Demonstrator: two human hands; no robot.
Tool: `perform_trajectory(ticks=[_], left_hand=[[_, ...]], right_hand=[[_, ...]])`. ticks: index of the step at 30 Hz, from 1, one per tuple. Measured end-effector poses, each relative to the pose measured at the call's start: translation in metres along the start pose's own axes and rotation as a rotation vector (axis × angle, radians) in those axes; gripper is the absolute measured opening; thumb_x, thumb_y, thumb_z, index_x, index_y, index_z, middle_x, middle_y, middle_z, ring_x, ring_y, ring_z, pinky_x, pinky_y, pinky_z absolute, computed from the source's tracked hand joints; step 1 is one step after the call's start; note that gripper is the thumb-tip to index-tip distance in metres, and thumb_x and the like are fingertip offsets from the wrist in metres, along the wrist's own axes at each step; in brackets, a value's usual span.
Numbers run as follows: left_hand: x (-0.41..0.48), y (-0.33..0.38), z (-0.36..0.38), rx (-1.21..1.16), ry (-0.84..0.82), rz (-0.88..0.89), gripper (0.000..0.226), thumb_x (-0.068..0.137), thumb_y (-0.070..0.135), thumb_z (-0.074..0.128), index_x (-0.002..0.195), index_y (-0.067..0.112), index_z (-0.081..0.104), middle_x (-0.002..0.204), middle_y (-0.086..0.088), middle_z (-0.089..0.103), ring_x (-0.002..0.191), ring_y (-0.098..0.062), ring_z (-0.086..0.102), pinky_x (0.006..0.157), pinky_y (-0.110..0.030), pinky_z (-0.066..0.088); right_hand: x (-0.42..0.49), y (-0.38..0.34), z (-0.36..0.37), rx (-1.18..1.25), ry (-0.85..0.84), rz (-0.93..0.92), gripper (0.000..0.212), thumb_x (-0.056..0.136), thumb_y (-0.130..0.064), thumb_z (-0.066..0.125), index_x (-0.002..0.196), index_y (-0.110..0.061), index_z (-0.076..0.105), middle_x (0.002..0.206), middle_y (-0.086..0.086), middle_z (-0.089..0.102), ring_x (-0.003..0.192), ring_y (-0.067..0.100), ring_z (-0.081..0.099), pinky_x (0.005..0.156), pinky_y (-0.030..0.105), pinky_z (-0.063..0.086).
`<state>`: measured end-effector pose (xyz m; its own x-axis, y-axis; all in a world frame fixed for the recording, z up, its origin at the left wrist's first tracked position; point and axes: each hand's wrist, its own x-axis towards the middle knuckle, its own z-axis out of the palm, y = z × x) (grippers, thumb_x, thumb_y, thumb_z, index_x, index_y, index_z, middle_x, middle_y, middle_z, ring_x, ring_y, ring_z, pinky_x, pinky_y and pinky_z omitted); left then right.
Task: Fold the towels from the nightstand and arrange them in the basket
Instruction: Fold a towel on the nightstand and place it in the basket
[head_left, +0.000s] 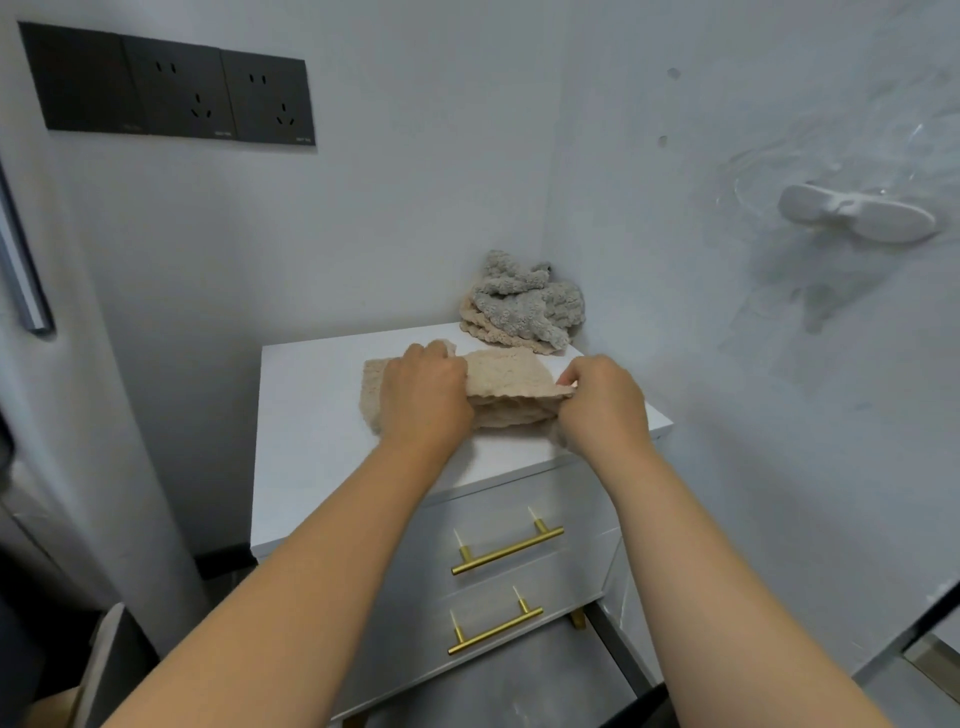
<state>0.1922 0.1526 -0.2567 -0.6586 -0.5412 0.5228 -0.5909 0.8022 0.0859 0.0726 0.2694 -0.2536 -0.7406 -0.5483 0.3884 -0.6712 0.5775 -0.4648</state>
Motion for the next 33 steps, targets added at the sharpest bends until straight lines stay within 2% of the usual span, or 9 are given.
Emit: perform_trajectory(ticks=[5, 12, 15, 17, 20, 23, 26, 30, 33], left_hand=[[0.015, -0.027, -0.013, -0.205, -0.098, -0.180, 0.019, 0.067, -0.002, 0.049, 0.063, 0.016, 0.050, 0.072, -0.005, 0.052, 0.074, -0.031, 0.047, 0.061, -0.028, 0.032], [0.019, -0.073, -0.020, -0.607, 0.076, -0.334, 0.028, 0.079, -0.002, 0.050, 0.078, 0.017, 0.071, 0.076, 0.001, 0.065, 0.077, -0.019, 0.058, 0.065, -0.025, 0.039], [0.015, -0.093, -0.026, -1.095, 0.003, -0.390, 0.019, 0.077, -0.003, 0.065, 0.073, 0.015, 0.069, 0.067, 0.005, 0.066, 0.069, -0.013, 0.058, 0.061, -0.020, 0.046], [0.007, -0.109, -0.027, -1.374, -0.236, -0.359, 0.013, 0.067, 0.001, 0.071, 0.073, 0.013, 0.072, 0.064, 0.002, 0.066, 0.065, -0.015, 0.061, 0.057, -0.018, 0.051], [-0.006, -0.123, -0.021, -1.337, -0.693, -0.269, 0.030, 0.042, 0.017, 0.088, 0.069, 0.012, 0.076, 0.069, -0.003, 0.069, 0.063, -0.014, 0.066, 0.056, -0.018, 0.053], [-0.012, -0.127, -0.013, -1.187, -0.946, -0.222, 0.067, 0.024, 0.041, 0.096, 0.078, 0.006, 0.077, 0.085, -0.010, 0.073, 0.075, -0.017, 0.071, 0.063, -0.022, 0.056], [-0.011, -0.128, -0.014, -1.212, -0.973, -0.274, 0.076, 0.023, 0.041, 0.096, 0.083, 0.002, 0.070, 0.079, -0.010, 0.072, 0.068, -0.018, 0.070, 0.055, -0.023, 0.055], [-0.008, -0.124, -0.012, -1.191, -0.922, -0.355, 0.014, 0.070, 0.024, 0.079, 0.069, 0.012, 0.073, 0.067, -0.007, 0.062, 0.053, -0.012, 0.061, 0.047, -0.021, 0.051], [-0.003, -0.125, -0.001, -1.229, -0.777, -0.449, 0.008, 0.089, 0.008, 0.059, 0.088, 0.005, 0.067, 0.073, -0.006, 0.062, 0.060, -0.013, 0.058, 0.052, -0.021, 0.050]], right_hand=[[0.010, 0.019, -0.002, 0.016, 0.082, 0.129, 0.022, 0.080, -0.005, 0.050, 0.093, -0.012, 0.067, 0.102, 0.013, 0.063, 0.096, 0.035, 0.057, 0.077, 0.037, 0.045], [0.015, 0.025, -0.017, 0.524, 0.388, 0.156, 0.015, 0.087, -0.006, 0.055, 0.080, -0.010, 0.066, 0.073, 0.000, 0.060, 0.070, 0.011, 0.054, 0.064, 0.022, 0.036], [0.021, 0.027, -0.025, 0.971, 0.240, 0.247, 0.020, 0.087, -0.001, 0.054, 0.071, -0.010, 0.062, 0.067, 0.000, 0.056, 0.063, 0.004, 0.051, 0.064, 0.019, 0.040], [0.023, 0.032, -0.028, 1.312, -0.039, 0.333, 0.021, 0.090, 0.001, 0.048, 0.074, -0.006, 0.060, 0.069, 0.006, 0.059, 0.067, 0.015, 0.056, 0.067, 0.026, 0.045], [0.019, 0.045, -0.025, 1.007, -0.420, 0.388, 0.025, 0.092, 0.001, 0.046, 0.069, -0.007, 0.054, 0.062, 0.005, 0.053, 0.057, 0.018, 0.051, 0.054, 0.024, 0.045], [0.018, 0.055, -0.020, 0.698, -0.536, 0.409, 0.025, 0.091, -0.002, 0.051, 0.067, -0.011, 0.048, 0.067, 0.008, 0.040, 0.058, 0.018, 0.036, 0.059, 0.028, 0.037], [0.019, 0.055, -0.022, 0.699, -0.527, 0.510, 0.021, 0.094, -0.005, 0.050, 0.073, -0.010, 0.049, 0.067, 0.009, 0.045, 0.057, 0.020, 0.042, 0.058, 0.027, 0.043], [0.021, 0.050, -0.020, 0.601, -0.383, 0.540, 0.010, 0.092, -0.006, 0.056, 0.082, -0.008, 0.053, 0.065, 0.009, 0.047, 0.052, 0.019, 0.042, 0.052, 0.024, 0.035], [0.028, 0.051, -0.016, 0.566, -0.298, 0.444, 0.021, 0.091, -0.007, 0.057, 0.070, -0.011, 0.056, 0.062, 0.006, 0.046, 0.050, 0.016, 0.038, 0.046, 0.020, 0.030]])
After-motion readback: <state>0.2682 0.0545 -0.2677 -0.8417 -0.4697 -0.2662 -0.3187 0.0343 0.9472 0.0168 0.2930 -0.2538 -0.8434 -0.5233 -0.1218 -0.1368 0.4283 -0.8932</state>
